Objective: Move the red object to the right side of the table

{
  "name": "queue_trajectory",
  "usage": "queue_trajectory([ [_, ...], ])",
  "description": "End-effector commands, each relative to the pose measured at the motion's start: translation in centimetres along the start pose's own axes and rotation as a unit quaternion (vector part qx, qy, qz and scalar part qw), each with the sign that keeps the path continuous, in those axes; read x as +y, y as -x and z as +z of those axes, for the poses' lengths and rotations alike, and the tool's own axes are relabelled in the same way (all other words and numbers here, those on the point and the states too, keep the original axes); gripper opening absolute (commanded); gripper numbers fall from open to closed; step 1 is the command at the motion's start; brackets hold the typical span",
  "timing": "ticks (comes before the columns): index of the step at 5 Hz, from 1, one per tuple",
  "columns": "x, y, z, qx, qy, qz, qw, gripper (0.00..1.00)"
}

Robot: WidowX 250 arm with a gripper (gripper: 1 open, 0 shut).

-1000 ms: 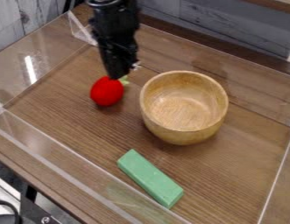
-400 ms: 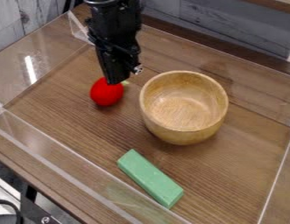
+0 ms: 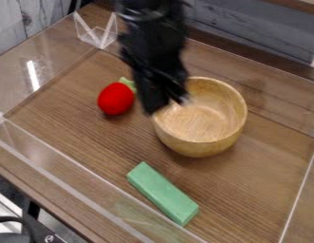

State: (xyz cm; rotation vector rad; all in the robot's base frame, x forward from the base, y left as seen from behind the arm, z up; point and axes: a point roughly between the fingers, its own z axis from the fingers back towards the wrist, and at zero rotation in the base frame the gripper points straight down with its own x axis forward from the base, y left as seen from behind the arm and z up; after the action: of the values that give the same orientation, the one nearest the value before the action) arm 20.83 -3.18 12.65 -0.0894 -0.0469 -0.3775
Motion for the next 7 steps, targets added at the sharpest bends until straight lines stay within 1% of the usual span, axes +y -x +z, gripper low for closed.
queue_trajectory([
  [1, -3.4, -0.8, -0.5, -0.007, 0.002, -0.029, 0.9996, 0.00],
  [2, -2.5, -0.6, -2.5, 0.007, 0.012, -0.061, 0.9980, 0.00],
  [3, -2.4, -0.6, -3.9, 0.016, 0.019, -0.078, 0.9967, 0.00],
  [4, -1.6, -1.1, -3.2, 0.017, 0.017, -0.052, 0.9984, 0.00],
  [5, -0.4, -1.4, -2.2, 0.017, 0.009, -0.020, 0.9996, 0.00],
  [6, 1.2, -1.6, -1.5, 0.021, 0.007, 0.006, 0.9997, 0.00],
  [7, 3.7, -1.1, -0.8, 0.029, 0.007, 0.009, 0.9995, 0.00],
])
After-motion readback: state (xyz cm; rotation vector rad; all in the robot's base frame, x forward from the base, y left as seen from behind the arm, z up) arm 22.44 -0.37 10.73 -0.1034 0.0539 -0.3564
